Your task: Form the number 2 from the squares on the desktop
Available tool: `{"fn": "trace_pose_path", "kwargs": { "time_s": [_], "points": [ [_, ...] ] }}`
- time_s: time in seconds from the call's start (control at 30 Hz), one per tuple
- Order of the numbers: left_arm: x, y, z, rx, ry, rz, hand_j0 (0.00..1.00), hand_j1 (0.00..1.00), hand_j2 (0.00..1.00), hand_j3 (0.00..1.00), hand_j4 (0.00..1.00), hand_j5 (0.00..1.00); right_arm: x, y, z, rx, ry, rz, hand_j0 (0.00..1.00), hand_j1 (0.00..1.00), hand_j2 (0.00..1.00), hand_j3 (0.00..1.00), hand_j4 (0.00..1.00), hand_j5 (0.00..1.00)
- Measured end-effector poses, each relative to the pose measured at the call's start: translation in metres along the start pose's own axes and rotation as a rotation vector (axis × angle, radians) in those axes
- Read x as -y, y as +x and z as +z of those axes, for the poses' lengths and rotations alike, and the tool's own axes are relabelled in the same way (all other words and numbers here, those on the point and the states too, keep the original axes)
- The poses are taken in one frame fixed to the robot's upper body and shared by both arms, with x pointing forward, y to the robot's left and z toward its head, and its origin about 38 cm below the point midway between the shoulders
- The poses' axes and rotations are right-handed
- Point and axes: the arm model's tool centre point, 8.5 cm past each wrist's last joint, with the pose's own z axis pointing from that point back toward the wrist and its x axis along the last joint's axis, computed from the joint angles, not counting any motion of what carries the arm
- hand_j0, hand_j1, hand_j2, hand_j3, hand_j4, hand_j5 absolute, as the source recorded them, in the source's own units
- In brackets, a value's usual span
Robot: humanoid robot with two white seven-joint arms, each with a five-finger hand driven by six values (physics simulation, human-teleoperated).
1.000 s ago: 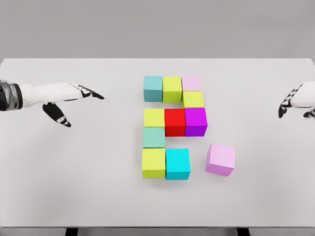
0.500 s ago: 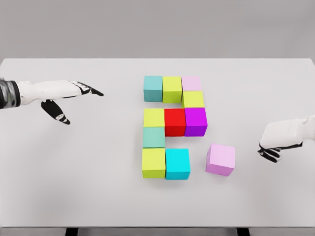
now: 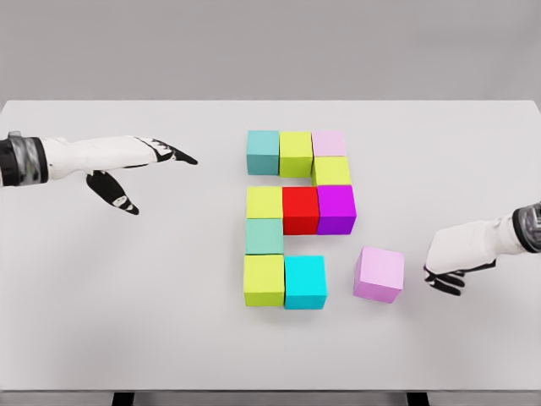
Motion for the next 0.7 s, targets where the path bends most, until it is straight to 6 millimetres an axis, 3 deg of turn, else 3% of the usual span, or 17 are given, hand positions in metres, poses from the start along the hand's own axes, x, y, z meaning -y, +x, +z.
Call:
{"fn": "trace_pose_path", "kwargs": {
  "time_s": [0.4,0.7],
  "points": [
    [0.000,-0.007,0.020,-0.039,0.000,-0.001,1.00,1.00,1.00,1.00,1.00,1.00,0.012,0.008,-0.019,0.050,-0.005,0.028,0.10,0.10,0.10,0.10,0.10,0.10],
    [0.003,-0.010,0.024,-0.050,-0.004,0.006,1.00,1.00,1.00,1.00,1.00,1.00,0.015,0.011,-0.026,0.067,-0.002,0.036,0.10,0.10,0.10,0.10,0.10,0.10]
  ]
}}
